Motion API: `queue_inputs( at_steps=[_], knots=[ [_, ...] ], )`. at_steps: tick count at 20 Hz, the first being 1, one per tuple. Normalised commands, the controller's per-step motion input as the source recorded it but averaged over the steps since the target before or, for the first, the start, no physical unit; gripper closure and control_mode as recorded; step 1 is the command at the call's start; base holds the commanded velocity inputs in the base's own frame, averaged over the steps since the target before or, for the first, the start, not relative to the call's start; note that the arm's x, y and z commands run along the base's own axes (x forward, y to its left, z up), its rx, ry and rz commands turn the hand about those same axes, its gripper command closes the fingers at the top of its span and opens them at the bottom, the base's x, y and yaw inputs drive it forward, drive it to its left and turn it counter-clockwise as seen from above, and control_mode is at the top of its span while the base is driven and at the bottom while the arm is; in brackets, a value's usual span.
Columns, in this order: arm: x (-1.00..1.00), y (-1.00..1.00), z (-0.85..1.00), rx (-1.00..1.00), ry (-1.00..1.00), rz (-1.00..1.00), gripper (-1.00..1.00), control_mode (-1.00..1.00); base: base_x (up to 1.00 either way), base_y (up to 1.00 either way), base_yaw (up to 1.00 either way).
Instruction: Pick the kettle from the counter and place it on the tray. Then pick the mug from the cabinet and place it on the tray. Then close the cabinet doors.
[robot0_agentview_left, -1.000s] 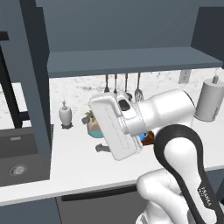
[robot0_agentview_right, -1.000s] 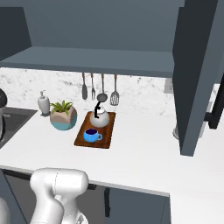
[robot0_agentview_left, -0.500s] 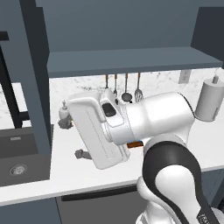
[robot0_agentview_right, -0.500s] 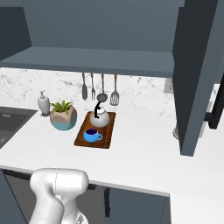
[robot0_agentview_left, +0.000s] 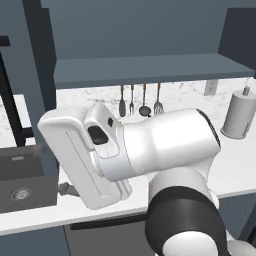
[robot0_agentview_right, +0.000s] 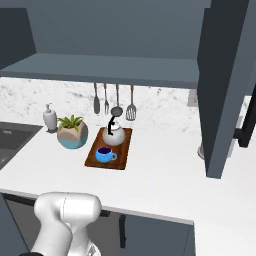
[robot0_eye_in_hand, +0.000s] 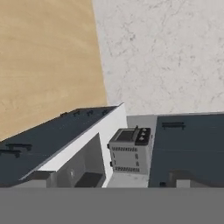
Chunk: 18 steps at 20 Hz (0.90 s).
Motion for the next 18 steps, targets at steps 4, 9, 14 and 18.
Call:
queue_inputs(
  at_steps=[4, 9, 14, 18],
  knots=[
    [-0.17, 0.4, 0.09, 0.0, -0.03, -0.07, -1.0, -1.0, 0.0, 0.0, 0.0],
    [0.06, 0.69, 0.04, -0.01, -0.04, -0.22, -1.0, -1.0, 0.0, 0.0, 0.0],
    [0.33, 0.69, 0.02, -0.02, -0.04, -0.3, -1.0, -1.0, 0.0, 0.0, 0.0],
    [0.45, 0.61, 0.0, 0.0, 0.0, -0.26, -1.0, -1.0, 0.0, 0.0, 0.0]
  ],
)
